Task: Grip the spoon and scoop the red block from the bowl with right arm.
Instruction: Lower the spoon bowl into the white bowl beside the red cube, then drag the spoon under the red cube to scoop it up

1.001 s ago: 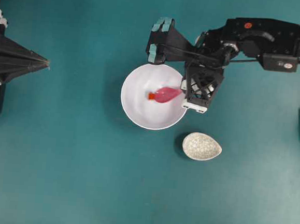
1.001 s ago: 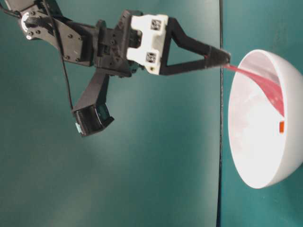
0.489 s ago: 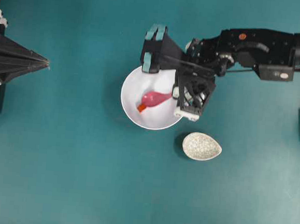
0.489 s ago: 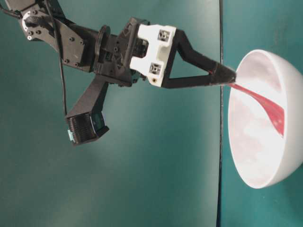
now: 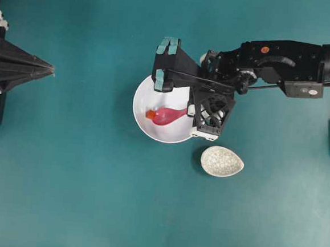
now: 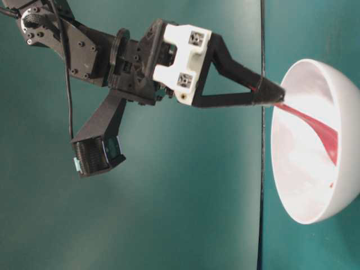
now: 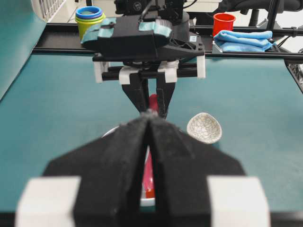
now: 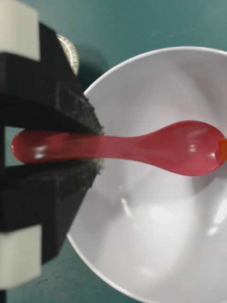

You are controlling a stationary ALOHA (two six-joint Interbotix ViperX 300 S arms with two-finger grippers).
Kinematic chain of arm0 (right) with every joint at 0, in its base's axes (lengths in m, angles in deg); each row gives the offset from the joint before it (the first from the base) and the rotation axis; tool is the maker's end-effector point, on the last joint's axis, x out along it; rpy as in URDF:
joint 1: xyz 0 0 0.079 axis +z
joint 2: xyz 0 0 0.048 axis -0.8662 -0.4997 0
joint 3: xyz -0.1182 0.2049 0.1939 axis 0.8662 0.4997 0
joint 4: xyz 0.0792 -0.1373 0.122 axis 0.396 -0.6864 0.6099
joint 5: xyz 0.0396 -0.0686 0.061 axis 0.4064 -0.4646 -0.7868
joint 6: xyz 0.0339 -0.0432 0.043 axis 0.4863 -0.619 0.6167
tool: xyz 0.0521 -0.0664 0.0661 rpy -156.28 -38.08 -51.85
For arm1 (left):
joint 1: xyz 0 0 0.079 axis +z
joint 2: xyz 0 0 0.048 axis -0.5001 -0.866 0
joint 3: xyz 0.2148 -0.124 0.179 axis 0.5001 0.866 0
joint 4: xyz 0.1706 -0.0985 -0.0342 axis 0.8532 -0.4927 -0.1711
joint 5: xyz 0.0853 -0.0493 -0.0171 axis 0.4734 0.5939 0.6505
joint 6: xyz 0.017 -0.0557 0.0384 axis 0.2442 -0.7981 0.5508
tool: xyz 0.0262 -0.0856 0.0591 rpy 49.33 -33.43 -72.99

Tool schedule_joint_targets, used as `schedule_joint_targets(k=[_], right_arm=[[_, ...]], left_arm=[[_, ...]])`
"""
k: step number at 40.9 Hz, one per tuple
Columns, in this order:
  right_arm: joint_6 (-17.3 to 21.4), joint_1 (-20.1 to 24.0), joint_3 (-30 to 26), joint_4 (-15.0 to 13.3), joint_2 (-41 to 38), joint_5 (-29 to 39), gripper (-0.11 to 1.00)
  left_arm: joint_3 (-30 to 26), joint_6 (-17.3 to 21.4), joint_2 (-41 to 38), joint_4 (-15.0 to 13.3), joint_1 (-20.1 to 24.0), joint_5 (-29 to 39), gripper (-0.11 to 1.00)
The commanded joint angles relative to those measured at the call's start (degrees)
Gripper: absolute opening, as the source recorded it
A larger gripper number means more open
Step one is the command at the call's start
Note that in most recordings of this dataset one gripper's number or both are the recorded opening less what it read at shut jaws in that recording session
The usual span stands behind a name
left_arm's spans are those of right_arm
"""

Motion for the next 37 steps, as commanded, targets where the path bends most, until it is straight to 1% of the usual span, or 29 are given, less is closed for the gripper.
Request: schedule_joint_targets(k=[1,8,16,23,31,37], right_arm=[[0.09,0.09,-1.23,-0.53,0.70,-2.11,0.23],[0.88,0.09,-1.05,-1.76,0.79,-4.48,0.23],[1.14,0.09,-0.09,-1.76,1.32,-3.69,0.23],[1.41,-0.62,2.20,-1.76,2.64,-3.69,0.23],[3.16,-1.76,4.75,-1.76,4.31,-3.78,0.23],[4.39,-1.93,5.54,-1.67,5.45,-2.72,0.23]], left_arm=[[-1.76,0.09,-0.26,0.18,0.18,-0.53,0.00],[-1.76,0.00,-0.18,0.18,0.18,-0.53,0.00],[-1.76,-0.26,-0.18,0.18,0.18,-0.53,0.00],[-1.76,-0.35,-0.18,0.18,0.18,-0.53,0.00],[-1.76,-0.35,-0.18,0.18,0.18,-0.53,0.00],[-1.76,-0.53,-0.18,0.18,0.18,-0.53,0.00]])
